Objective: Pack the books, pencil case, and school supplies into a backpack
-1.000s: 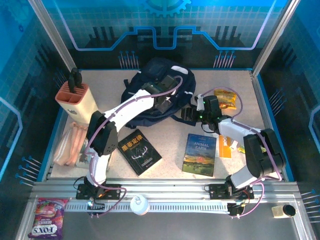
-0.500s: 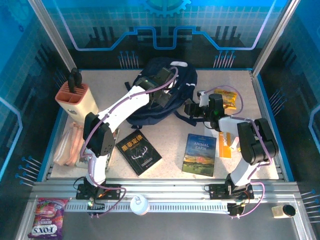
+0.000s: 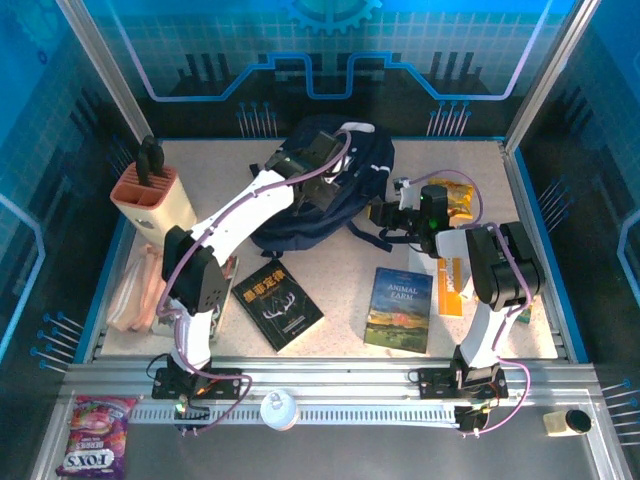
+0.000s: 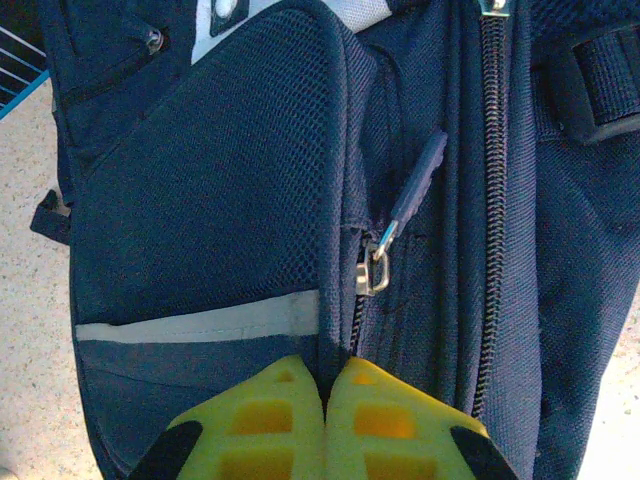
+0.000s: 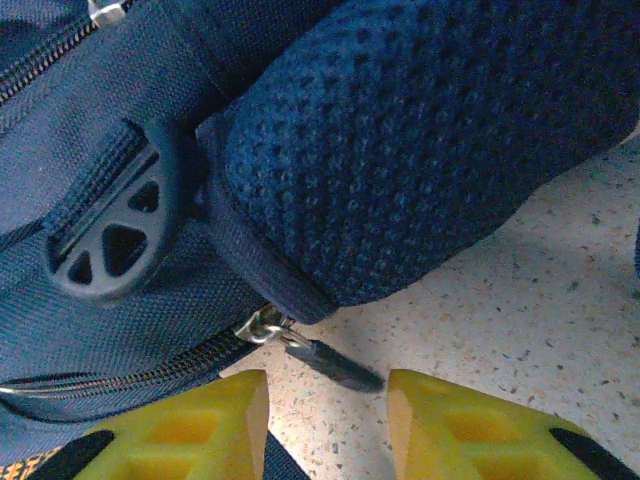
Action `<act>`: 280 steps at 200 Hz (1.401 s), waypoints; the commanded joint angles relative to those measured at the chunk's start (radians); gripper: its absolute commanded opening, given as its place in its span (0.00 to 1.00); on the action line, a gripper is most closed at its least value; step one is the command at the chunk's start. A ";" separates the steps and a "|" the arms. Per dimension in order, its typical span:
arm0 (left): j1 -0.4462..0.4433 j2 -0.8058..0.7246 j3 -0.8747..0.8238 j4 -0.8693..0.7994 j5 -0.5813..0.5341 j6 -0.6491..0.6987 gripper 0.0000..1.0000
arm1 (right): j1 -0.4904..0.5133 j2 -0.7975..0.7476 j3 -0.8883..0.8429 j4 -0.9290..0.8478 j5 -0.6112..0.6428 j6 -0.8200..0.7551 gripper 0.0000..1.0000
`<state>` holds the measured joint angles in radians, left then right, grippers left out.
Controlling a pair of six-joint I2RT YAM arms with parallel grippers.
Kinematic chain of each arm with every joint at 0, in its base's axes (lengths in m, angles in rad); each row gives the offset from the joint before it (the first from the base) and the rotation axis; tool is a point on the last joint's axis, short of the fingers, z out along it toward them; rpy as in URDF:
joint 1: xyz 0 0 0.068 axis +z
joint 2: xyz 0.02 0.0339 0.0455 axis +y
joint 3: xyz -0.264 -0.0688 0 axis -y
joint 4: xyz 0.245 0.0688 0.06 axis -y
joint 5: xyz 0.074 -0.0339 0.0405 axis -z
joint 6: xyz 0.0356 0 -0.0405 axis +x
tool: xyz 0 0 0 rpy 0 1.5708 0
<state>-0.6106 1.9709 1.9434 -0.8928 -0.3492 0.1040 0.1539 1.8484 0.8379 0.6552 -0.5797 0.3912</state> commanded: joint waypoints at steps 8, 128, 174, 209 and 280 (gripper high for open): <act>0.003 -0.089 0.048 0.060 0.015 -0.002 0.00 | -0.009 0.019 0.029 0.034 -0.028 -0.019 0.39; 0.011 -0.085 0.040 0.064 0.037 -0.011 0.00 | 0.023 -0.017 0.047 0.000 -0.083 -0.132 0.11; 0.016 -0.076 0.048 0.069 0.053 -0.028 0.00 | 0.056 -0.041 0.022 -0.039 -0.037 -0.178 0.16; 0.018 -0.091 0.036 0.073 0.083 -0.025 0.00 | 0.057 -0.018 0.036 -0.025 -0.001 -0.167 0.25; 0.026 -0.104 0.014 0.087 0.109 -0.032 0.00 | 0.063 0.014 0.076 -0.019 0.000 -0.172 0.17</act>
<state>-0.5858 1.9499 1.9427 -0.8852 -0.2676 0.0978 0.2005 1.8481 0.8860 0.6281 -0.5835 0.2409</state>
